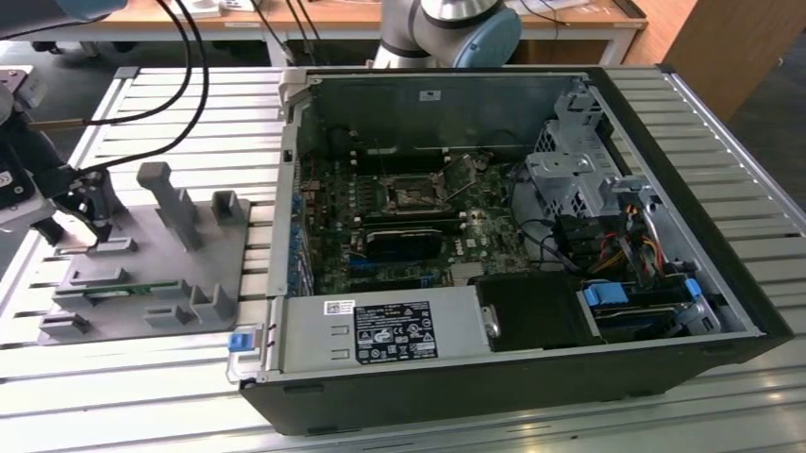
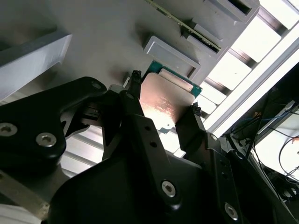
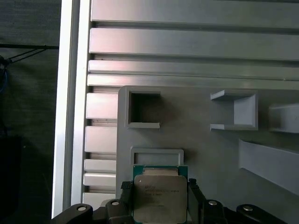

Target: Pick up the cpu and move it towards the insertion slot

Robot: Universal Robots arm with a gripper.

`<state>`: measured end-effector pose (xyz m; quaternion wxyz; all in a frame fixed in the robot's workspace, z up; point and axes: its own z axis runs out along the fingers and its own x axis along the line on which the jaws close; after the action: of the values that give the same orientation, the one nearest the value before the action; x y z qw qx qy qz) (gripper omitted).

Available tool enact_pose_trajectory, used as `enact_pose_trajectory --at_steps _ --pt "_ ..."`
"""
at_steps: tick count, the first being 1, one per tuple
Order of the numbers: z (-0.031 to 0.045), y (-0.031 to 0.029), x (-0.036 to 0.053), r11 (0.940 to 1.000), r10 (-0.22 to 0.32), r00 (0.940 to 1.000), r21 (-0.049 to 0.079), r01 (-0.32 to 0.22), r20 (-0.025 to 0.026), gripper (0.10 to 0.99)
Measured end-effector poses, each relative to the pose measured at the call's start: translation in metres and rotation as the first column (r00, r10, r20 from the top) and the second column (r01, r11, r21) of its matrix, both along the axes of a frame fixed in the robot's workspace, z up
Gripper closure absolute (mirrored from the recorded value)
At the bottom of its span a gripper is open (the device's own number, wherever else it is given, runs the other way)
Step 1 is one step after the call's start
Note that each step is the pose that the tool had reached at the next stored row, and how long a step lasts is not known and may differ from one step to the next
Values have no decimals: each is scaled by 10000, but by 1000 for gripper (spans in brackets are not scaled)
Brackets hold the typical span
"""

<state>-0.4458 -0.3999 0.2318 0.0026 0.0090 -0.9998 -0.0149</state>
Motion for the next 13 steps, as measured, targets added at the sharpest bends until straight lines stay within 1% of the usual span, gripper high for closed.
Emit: enact_pose_trajectory --at_steps 13 --pt "37 8 0 10000 1 10000 -20 -1 0 541"
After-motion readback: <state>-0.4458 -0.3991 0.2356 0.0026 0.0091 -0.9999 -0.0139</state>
